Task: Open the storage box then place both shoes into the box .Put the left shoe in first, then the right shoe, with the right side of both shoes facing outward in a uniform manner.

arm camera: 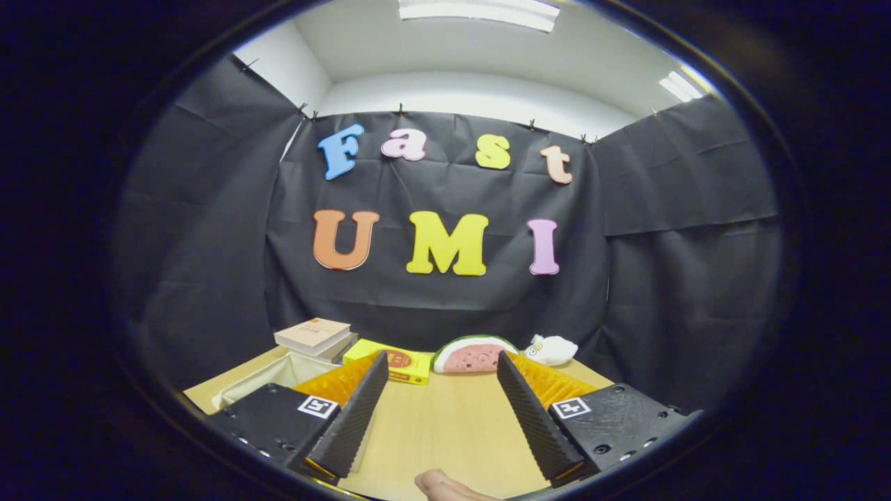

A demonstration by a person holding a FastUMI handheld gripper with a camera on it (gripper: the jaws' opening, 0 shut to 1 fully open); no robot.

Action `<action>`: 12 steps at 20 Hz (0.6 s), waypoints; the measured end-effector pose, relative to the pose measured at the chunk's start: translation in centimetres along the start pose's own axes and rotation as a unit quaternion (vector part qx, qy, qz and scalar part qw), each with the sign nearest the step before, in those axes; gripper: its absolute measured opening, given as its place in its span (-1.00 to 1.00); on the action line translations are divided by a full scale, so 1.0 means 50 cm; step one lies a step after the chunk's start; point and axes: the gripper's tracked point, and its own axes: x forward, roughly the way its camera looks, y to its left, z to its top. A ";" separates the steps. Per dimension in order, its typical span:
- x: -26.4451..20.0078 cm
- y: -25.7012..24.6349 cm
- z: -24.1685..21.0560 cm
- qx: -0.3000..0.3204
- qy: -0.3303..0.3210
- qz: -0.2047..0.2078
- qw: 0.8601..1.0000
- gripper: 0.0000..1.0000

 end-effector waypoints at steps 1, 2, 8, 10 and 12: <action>-0.011 -0.010 -0.010 0.001 -0.003 0.001 1.000 0.91; -0.019 -0.016 -0.019 0.001 -0.003 0.006 1.000 0.90; -0.064 -0.017 -0.065 0.008 -0.002 0.033 0.999 0.91; -0.063 -0.040 -0.083 -0.001 0.006 0.018 1.000 0.91; -0.055 -0.049 -0.101 -0.009 0.008 0.008 1.000 0.91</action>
